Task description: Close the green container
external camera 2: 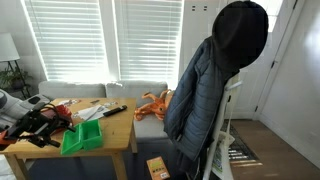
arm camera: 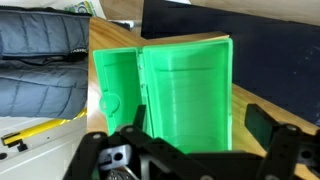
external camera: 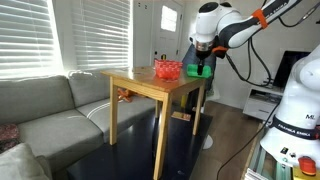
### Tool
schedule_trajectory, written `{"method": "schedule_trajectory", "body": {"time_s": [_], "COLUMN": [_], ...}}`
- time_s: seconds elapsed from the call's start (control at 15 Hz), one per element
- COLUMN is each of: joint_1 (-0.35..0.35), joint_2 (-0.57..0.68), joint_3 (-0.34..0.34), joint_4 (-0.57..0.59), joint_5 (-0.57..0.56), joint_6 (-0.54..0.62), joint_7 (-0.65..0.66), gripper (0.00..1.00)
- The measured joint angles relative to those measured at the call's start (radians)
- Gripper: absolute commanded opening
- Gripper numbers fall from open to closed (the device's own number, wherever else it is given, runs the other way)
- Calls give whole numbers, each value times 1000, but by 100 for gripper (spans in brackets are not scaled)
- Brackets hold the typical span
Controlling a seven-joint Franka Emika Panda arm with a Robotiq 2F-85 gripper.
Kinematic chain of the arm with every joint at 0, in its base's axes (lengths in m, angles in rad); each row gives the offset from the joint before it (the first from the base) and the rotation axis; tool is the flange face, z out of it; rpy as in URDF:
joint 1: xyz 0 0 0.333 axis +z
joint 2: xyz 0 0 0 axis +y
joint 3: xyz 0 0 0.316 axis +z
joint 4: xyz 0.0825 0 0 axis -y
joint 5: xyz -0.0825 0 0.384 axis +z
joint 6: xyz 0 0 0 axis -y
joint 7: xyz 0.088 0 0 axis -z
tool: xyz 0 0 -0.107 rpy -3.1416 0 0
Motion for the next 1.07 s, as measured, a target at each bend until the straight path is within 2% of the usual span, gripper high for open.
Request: {"method": "schedule_trajectory", "body": {"time_s": [0.47, 1.07], "joint_1": [0, 0], "joint_2": [28, 67], "joint_3": [0, -8], "joint_4": [0, 0], "joint_5": [-145, -243], "joint_6": [12, 24], "joint_7": [125, 205], "gripper": [100, 100]}}
